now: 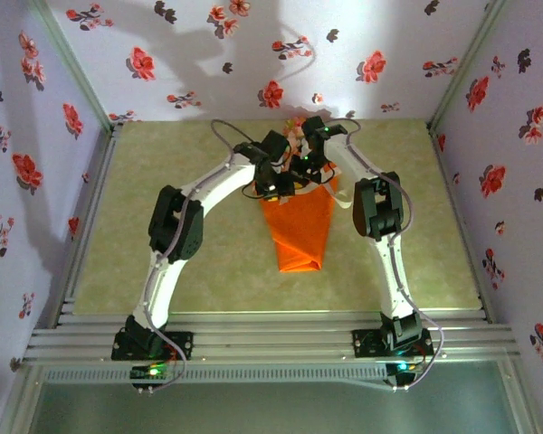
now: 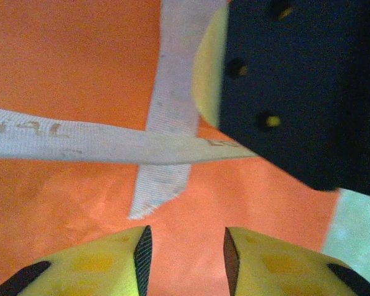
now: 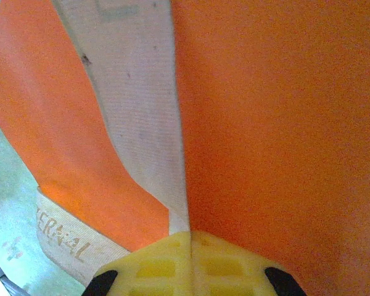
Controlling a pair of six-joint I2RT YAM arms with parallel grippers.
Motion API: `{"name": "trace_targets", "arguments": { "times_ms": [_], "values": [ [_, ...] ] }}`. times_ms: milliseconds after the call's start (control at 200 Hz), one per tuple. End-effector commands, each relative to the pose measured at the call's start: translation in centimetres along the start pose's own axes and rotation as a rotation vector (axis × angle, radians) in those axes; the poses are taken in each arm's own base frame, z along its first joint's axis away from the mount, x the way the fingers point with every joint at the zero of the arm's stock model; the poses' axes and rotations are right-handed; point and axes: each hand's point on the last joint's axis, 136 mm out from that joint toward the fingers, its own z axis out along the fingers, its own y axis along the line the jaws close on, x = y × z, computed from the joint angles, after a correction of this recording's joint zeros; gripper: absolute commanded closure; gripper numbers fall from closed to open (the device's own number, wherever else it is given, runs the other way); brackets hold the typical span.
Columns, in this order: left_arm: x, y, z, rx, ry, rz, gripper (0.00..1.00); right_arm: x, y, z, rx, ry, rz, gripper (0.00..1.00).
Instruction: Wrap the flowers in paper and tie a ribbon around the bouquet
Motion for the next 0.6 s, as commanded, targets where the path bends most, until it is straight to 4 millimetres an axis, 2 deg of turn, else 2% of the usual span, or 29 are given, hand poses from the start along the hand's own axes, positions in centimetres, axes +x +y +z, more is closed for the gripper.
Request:
{"name": "trace_targets", "arguments": {
  "times_ms": [0, 50, 235, 480, 595],
  "values": [
    [-0.4, 0.6, 0.5, -0.053, -0.014, 0.107, 0.57, 0.2, -0.2, 0.2, -0.002, 0.026, 0.001, 1.00],
    [-0.4, 0.6, 0.9, -0.063, -0.015, 0.124, 0.54, 0.3, -0.3, 0.3, 0.001, 0.027, 0.001, 1.00],
    [-0.7, 1.2, 1.9, -0.089, -0.035, 0.156, 0.51, 0.2, -0.2, 0.3, -0.006, 0.027, 0.004, 1.00],
    [-1.6, -0.1, 2.8, -0.045, -0.079, 0.194, 0.53, 0.4, -0.1, 0.6, -0.021, 0.043, 0.012, 1.00],
    [-1.6, 0.0, 3.3, -0.048, -0.071, 0.191, 0.55, 0.5, -0.2, 0.8, -0.022, 0.048, 0.015, 1.00]
  ]
}}
